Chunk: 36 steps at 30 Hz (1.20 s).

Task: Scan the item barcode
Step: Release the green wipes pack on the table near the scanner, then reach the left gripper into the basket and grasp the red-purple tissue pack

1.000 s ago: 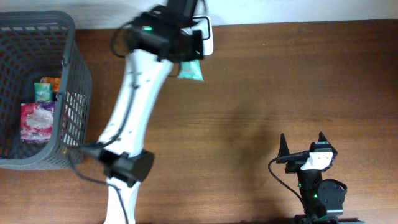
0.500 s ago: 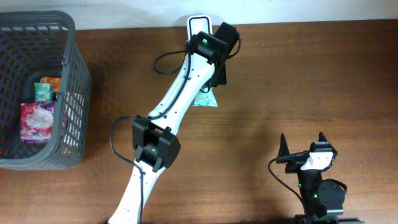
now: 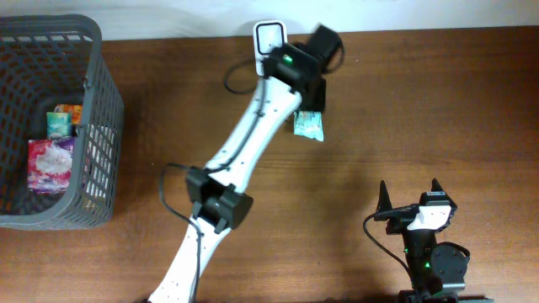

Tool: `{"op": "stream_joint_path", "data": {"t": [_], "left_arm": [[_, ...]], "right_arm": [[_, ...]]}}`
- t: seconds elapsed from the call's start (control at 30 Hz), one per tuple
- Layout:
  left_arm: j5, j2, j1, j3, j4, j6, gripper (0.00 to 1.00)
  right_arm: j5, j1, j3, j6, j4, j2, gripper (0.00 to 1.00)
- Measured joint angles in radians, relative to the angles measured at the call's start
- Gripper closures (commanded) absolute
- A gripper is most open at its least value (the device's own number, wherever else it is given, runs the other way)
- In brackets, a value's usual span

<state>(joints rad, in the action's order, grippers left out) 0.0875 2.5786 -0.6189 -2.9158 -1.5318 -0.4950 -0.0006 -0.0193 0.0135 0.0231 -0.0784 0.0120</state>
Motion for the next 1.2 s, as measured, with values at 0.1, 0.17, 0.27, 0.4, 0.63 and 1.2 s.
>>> {"op": "stream_joint_path", "data": {"t": [0.1,0.17,0.27,0.4,0.63,1.2], "left_arm": [[-0.002,-0.089,0.085,-0.106,-0.033,0.055,0.27],[-0.002,-0.170,0.168,-0.156,-0.057,0.073,0.26],[-0.002,-0.257,0.311,-0.174,-0.090,0.088,0.26],[0.002,-0.307,0.544,-0.174,-0.146,0.092,0.21],[-0.010,-0.333,0.869,-0.173,-0.155,0.093,0.18],[0.051,-0.347,1.062,0.298,-0.079,0.086,0.18]], "right_arm": [[0.000,0.000,0.000,0.000,0.000,0.000,0.01],[0.000,0.000,0.000,0.000,0.000,0.000,0.01],[0.000,0.000,0.000,0.000,0.000,0.000,0.01],[0.000,0.000,0.000,0.000,0.000,0.000,0.01],[0.000,0.000,0.000,0.000,0.000,0.000,0.01],[0.000,0.000,0.000,0.000,0.000,0.000,0.01]]}}
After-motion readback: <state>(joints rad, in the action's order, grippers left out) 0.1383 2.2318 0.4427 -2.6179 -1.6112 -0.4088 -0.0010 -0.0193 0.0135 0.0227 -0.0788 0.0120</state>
